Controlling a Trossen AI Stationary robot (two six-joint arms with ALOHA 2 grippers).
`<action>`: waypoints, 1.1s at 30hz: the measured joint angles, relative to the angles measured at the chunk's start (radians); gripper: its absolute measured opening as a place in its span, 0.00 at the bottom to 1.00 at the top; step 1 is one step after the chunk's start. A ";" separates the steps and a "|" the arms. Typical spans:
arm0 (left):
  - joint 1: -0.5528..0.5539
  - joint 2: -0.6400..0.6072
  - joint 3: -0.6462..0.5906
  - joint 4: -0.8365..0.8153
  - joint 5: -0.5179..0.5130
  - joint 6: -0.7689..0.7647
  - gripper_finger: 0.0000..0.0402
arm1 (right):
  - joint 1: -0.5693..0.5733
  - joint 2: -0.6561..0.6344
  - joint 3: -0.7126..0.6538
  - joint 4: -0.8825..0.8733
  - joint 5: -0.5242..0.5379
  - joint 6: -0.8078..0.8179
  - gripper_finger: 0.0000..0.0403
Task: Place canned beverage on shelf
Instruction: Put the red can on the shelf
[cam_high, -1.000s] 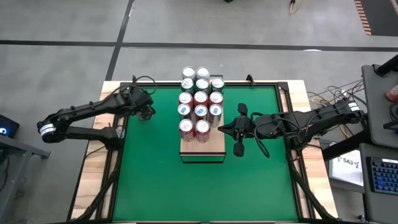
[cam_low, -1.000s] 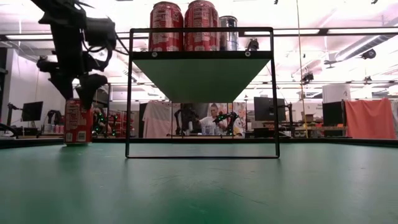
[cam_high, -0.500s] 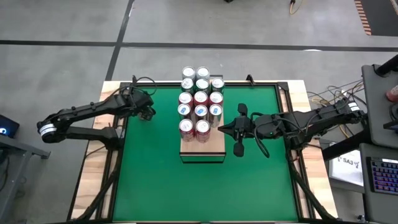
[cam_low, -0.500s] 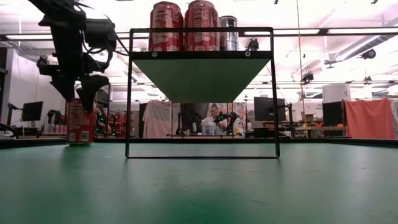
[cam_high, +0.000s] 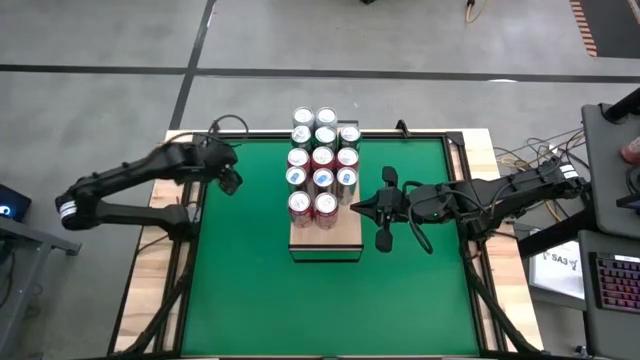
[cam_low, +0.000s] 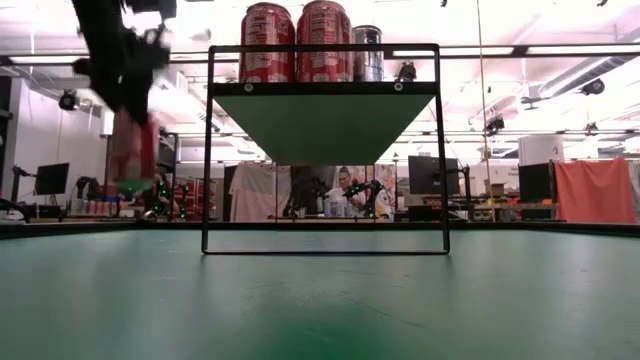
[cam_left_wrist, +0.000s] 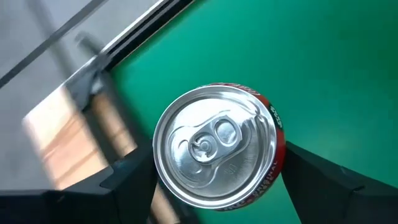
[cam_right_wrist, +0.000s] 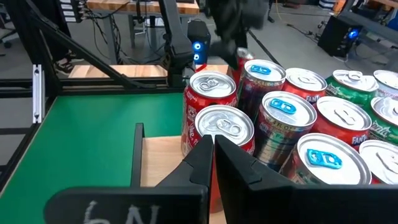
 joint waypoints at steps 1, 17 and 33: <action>-0.016 -0.011 0.041 -0.013 0.029 0.018 0.70 | 0.000 0.000 0.000 0.000 0.000 -0.006 0.02; -0.536 -0.131 0.308 0.099 0.285 -0.041 0.71 | 0.000 0.000 -0.004 0.002 -0.024 -0.015 0.02; -1.250 0.149 0.310 0.597 -0.148 0.147 0.71 | 0.104 0.108 -0.005 0.205 -0.270 -0.041 0.02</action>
